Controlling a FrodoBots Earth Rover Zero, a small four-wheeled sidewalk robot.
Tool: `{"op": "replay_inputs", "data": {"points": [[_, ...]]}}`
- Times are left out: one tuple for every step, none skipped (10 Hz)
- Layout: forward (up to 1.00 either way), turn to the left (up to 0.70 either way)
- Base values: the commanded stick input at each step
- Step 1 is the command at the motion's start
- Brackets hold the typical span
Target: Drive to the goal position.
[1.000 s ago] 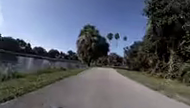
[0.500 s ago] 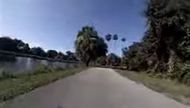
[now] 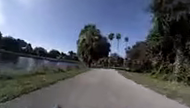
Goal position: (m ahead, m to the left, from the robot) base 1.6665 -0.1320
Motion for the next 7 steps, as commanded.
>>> {"op": "replay_inputs", "data": {"points": [[0.85, 0.0], [0.85, 0.0], [0.85, 0.0], [0.85, 0.0], [0.85, 0.0], [0.85, 0.0], [0.85, 0.0]]}}
